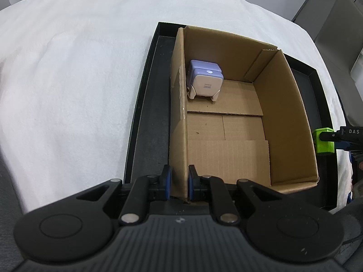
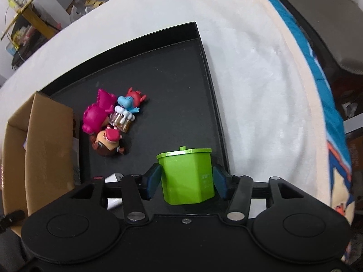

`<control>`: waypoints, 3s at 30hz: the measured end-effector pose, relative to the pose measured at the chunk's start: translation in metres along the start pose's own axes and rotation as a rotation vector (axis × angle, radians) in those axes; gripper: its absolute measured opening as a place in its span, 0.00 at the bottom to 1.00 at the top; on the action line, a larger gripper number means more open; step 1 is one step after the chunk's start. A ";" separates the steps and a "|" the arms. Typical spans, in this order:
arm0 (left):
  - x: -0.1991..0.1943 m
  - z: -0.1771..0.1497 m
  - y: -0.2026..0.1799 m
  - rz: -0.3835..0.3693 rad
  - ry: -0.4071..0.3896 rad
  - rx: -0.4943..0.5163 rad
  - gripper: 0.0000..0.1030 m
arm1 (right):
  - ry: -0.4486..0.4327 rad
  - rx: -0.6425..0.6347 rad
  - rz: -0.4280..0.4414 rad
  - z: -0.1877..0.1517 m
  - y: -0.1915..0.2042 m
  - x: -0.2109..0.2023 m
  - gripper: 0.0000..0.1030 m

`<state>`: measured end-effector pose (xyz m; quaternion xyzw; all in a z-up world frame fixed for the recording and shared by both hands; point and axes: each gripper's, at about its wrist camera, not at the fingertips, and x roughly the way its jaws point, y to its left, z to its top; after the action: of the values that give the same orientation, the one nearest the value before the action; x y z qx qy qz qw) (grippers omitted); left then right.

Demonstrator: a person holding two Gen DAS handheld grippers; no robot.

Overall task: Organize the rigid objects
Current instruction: 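Lift the lime-green container and carry it over the box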

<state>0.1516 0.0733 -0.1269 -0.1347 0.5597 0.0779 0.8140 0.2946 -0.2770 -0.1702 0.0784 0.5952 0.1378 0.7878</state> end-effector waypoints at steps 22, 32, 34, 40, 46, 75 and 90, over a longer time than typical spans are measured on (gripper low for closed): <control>0.002 0.000 0.000 -0.003 0.004 0.014 0.13 | 0.000 0.039 0.082 0.003 0.009 -0.009 0.47; 0.005 0.003 -0.001 0.004 0.017 0.025 0.12 | -0.045 0.017 0.120 0.008 0.024 -0.034 0.47; 0.005 0.004 -0.001 0.008 0.021 0.024 0.12 | -0.048 0.013 0.126 0.008 0.029 -0.036 0.47; 0.007 0.003 -0.002 0.021 0.035 0.028 0.12 | -0.066 -0.009 0.141 0.010 0.047 -0.046 0.47; 0.007 0.004 -0.003 0.028 0.049 0.030 0.12 | -0.078 -0.043 0.158 0.014 0.065 -0.059 0.47; 0.002 0.004 -0.004 0.024 0.052 0.044 0.12 | 0.035 -0.333 0.101 0.026 0.190 -0.072 0.47; 0.000 0.004 -0.002 0.013 0.044 0.040 0.12 | 0.086 -0.430 0.074 0.026 0.240 -0.040 0.47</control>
<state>0.1558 0.0727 -0.1248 -0.1164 0.5798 0.0690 0.8034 0.2795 -0.0604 -0.0571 -0.0757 0.5818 0.2938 0.7546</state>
